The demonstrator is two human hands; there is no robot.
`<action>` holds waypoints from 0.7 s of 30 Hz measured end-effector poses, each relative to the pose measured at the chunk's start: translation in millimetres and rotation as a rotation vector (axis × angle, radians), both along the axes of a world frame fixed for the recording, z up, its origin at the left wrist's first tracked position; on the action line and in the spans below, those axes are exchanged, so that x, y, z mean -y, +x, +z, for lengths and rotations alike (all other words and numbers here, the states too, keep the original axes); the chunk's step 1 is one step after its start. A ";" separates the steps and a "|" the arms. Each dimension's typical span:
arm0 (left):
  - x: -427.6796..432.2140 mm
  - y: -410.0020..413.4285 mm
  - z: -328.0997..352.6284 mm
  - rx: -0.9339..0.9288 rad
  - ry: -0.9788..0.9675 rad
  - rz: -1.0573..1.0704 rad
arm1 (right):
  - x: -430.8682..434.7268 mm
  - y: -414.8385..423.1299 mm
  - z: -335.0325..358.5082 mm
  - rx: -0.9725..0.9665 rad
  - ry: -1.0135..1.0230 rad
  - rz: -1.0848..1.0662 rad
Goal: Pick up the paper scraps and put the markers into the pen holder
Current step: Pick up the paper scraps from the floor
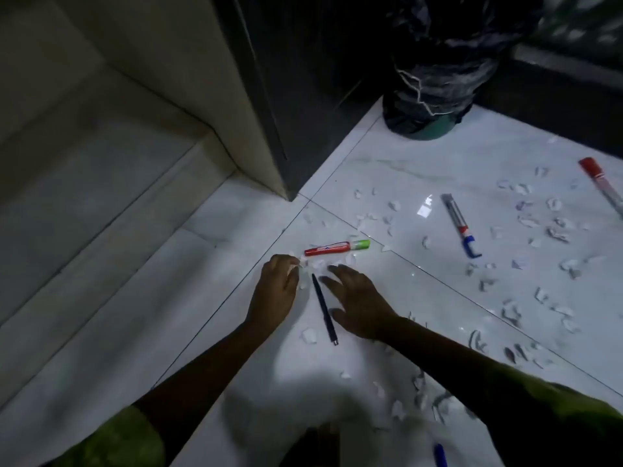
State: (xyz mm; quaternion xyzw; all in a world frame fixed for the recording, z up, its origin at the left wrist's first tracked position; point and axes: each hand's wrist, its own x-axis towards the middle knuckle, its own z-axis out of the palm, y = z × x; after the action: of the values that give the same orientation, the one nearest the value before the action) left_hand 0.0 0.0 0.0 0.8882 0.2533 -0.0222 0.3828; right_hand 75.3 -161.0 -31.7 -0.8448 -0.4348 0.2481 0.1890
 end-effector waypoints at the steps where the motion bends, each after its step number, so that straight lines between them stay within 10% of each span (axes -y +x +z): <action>1: -3.6 1.0 -4.0 0.008 0.024 0.005 | -5.4 -4.0 -10.9 0.094 0.006 0.044; 13: 11.5 54.6 -19.1 0.097 0.242 -0.296 | 34.6 11.0 -42.8 0.418 -0.060 0.050; 21: 15.0 117.0 -29.3 0.058 0.297 -0.400 | 41.8 80.8 -40.7 0.370 -0.019 -0.412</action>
State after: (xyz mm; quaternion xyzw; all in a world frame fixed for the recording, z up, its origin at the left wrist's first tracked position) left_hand 117.0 -15.0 -29.3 0.9675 0.0616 -0.0345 0.2430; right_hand 156.1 -202.8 -72.4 -0.9481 -0.2788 0.0499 0.1448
